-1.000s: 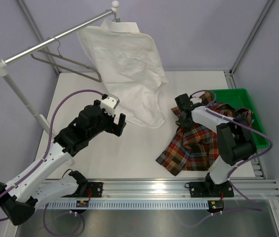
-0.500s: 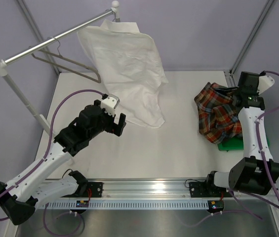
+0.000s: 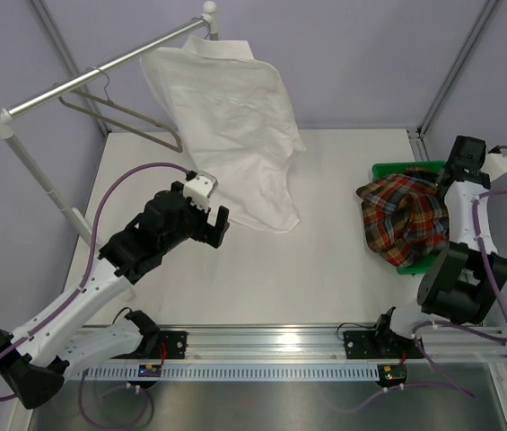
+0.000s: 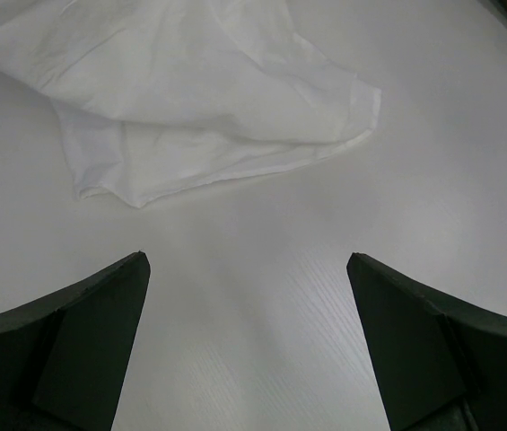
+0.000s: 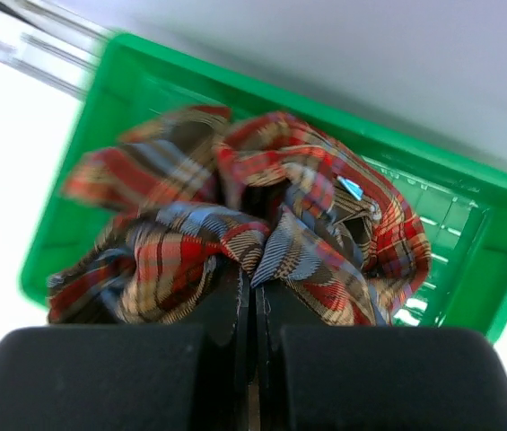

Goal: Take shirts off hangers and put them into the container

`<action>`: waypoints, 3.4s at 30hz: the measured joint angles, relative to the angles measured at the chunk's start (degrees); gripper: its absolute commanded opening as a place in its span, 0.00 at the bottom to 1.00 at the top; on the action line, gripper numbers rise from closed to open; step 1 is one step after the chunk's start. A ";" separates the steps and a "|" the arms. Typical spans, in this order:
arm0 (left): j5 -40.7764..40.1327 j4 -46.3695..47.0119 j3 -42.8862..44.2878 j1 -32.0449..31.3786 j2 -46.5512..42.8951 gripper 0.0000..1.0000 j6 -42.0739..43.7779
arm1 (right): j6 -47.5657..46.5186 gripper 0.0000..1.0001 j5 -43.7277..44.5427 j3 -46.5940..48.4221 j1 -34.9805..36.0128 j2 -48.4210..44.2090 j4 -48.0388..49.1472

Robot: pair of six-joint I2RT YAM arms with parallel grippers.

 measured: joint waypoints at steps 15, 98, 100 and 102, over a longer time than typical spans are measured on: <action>0.00 0.00 0.00 0.00 0.04 0.99 0.00 | 2.89 0.67 -5.27 -6.93 -5.25 7.93 1.86; -0.15 -0.11 0.00 0.00 3.26 0.99 -0.02 | -40.33 0.22 17.99 9.97 32.63 32.39 5.01; -0.15 -0.13 0.00 0.00 3.26 0.99 -0.02 | -40.26 0.13 18.71 10.12 32.00 32.37 5.31; -0.15 -0.20 0.00 0.00 3.26 0.99 -0.02 | -39.98 0.00 19.19 10.23 31.43 32.35 5.35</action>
